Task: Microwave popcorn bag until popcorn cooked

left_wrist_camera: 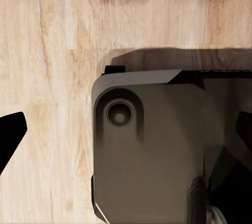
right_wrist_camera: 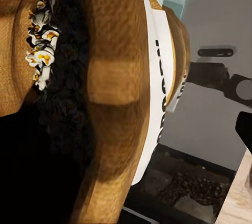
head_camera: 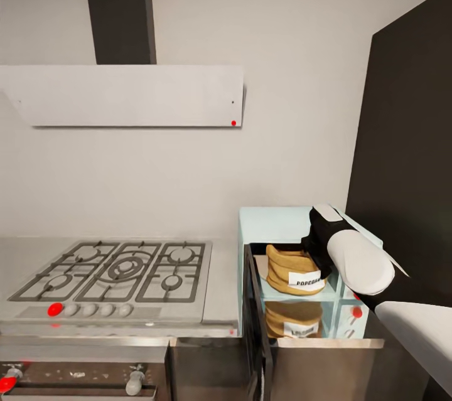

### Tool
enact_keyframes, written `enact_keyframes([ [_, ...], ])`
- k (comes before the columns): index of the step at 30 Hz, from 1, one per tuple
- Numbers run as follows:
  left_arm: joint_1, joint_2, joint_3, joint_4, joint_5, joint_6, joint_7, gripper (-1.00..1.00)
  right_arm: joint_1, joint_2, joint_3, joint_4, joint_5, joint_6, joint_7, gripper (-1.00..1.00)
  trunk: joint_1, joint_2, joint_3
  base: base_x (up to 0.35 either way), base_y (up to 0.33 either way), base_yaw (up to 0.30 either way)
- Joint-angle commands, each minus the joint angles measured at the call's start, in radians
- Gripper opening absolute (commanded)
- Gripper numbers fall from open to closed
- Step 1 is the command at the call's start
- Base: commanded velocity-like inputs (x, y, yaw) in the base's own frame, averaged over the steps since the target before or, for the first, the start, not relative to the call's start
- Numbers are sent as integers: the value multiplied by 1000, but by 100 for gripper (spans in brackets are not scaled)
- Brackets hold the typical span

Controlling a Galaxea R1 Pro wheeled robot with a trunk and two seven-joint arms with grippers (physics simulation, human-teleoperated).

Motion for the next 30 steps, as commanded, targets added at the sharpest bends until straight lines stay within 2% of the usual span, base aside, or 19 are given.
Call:
enact_keyframes([
  [1,1,1,0,0,0,-1,1,100,-29,0,7,-4,-14,7,10,100,0,0,1,0,0,0],
  [8,0,0,0,0,0,-1,1,100,-29,0,7,-4,-14,10,47,100,0,0,5,-75,0,0],
  [30,0,0,0,0,0,-1,1,100,-29,0,7,-4,-15,12,50,100,0,0,32,-19,0,0],
])
